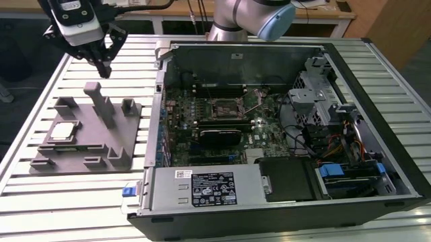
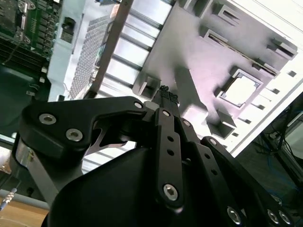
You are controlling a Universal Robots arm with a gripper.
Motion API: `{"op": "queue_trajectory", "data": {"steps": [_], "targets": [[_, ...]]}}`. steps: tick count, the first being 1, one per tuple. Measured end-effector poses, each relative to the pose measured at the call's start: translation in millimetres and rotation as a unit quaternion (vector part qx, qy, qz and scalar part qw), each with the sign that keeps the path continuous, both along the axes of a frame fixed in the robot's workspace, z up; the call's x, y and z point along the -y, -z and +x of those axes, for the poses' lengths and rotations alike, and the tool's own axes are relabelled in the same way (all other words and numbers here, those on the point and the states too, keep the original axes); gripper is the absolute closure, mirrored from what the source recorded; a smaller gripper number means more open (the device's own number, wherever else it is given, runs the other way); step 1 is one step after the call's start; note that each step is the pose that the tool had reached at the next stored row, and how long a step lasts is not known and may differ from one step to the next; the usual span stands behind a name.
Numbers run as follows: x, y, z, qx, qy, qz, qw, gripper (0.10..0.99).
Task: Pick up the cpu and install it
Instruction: 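Reach for the cpu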
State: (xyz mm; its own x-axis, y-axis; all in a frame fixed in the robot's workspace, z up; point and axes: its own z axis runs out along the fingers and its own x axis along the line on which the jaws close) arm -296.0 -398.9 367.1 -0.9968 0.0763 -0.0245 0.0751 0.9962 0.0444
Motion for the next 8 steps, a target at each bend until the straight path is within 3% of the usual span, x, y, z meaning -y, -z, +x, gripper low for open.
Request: {"op": "queue_trajectory", "data": {"steps": [8], "targets": [[0.0,6.5,-22.5,0.0000,0.000,0.0000,1.0000,0.980]]}}
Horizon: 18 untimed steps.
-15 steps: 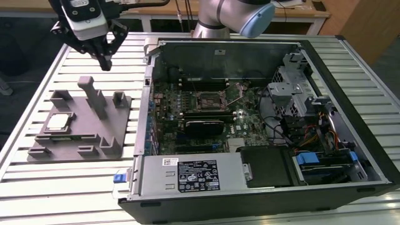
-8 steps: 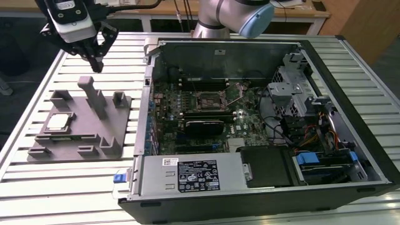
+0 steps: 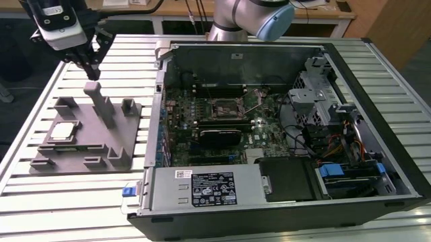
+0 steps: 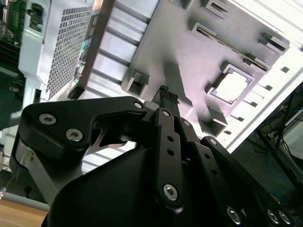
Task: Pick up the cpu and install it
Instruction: 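Reach for the cpu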
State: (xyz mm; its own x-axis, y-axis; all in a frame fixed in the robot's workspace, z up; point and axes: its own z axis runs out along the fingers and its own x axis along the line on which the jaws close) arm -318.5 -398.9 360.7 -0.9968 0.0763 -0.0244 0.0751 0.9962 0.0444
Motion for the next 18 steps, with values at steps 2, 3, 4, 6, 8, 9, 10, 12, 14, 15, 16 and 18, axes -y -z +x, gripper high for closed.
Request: {"op": "queue_trajectory", "data": {"steps": [2,3,4,6,8,9,10,12,14,15,16,18], "targets": [[0.0,1.8,-4.9,0.0000,0.000,0.0000,1.0000,0.980],[0.0,2.7,-7.3,0.0000,0.000,0.0000,1.0000,0.980],[0.0,3.5,-9.5,0.0000,0.000,0.0000,1.0000,0.980],[0.0,5.2,-14.0,0.0000,0.000,0.0000,1.0000,0.980],[0.0,6.8,-18.5,0.0000,0.000,0.0000,1.0000,0.980],[0.0,7.6,-20.6,0.0000,0.000,0.0000,1.0000,0.980],[0.0,8.5,-22.7,0.0000,0.000,0.0000,1.0000,0.980],[0.0,10.6,-26.9,0.0000,0.000,0.0000,1.0000,0.980],[0.0,13.0,-31.6,0.0000,0.000,0.0000,1.0000,0.980],[0.0,14.2,-34.0,0.0000,0.000,0.0000,1.0000,0.980],[0.0,15.5,-36.4,0.0000,0.000,0.0000,1.0000,0.980],[0.0,18.4,-41.3,0.0000,0.000,0.0000,1.0000,0.980]]}}
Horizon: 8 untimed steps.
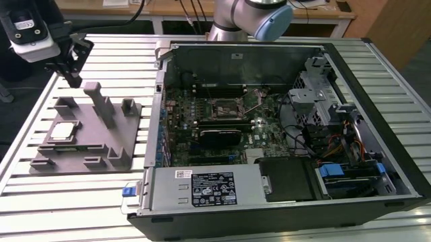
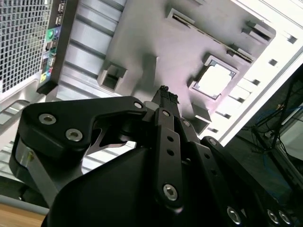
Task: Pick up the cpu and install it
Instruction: 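Reach for the cpu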
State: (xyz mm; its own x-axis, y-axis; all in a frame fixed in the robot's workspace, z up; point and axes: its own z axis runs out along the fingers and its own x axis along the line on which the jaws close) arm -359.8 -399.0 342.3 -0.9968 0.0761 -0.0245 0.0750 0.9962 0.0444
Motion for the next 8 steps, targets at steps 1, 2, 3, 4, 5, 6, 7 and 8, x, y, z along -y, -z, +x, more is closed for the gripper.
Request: {"op": "queue_trajectory", "data": {"steps": [1,2,3,4,5,6,7,8], "targets": [[0.0,1.4,-2.5,0.0000,0.000,0.0000,1.0000,0.980],[0.0,3.0,-5.3,0.0000,0.000,0.0000,1.0000,0.980],[0.0,4.6,-7.9,0.0000,0.000,0.0000,1.0000,0.980],[0.0,6.0,-10.4,0.0000,0.000,0.0000,1.0000,0.980],[0.0,7.5,-12.9,0.0000,0.000,0.0000,1.0000,0.980],[0.0,8.8,-15.3,0.0000,0.000,0.0000,1.0000,0.980],[0.0,10.2,-17.9,0.0000,0.000,0.0000,1.0000,0.980],[0.0,11.7,-20.4,0.0000,0.000,0.0000,1.0000,0.980]]}}
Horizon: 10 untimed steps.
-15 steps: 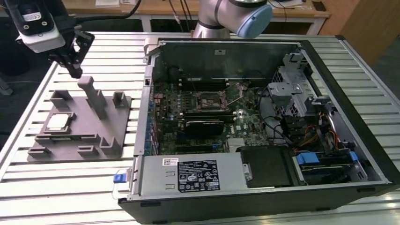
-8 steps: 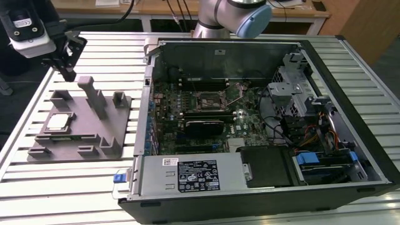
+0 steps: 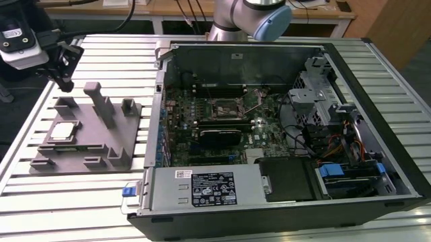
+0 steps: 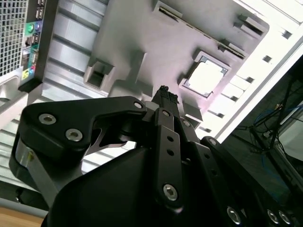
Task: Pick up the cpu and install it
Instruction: 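Reach for the cpu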
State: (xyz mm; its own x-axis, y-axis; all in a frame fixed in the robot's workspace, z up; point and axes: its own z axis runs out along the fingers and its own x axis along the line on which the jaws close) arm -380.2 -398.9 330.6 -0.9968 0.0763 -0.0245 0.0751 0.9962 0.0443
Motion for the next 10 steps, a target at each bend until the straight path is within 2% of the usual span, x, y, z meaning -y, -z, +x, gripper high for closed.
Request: {"op": "queue_trajectory", "data": {"steps": [5,10], "targets": [[0.0,7.3,-11.3,-0.0001,0.000,0.0000,1.0000,0.980],[0.0,14.9,-18.3,-0.0007,0.000,0.0000,1.0000,0.980]]}}
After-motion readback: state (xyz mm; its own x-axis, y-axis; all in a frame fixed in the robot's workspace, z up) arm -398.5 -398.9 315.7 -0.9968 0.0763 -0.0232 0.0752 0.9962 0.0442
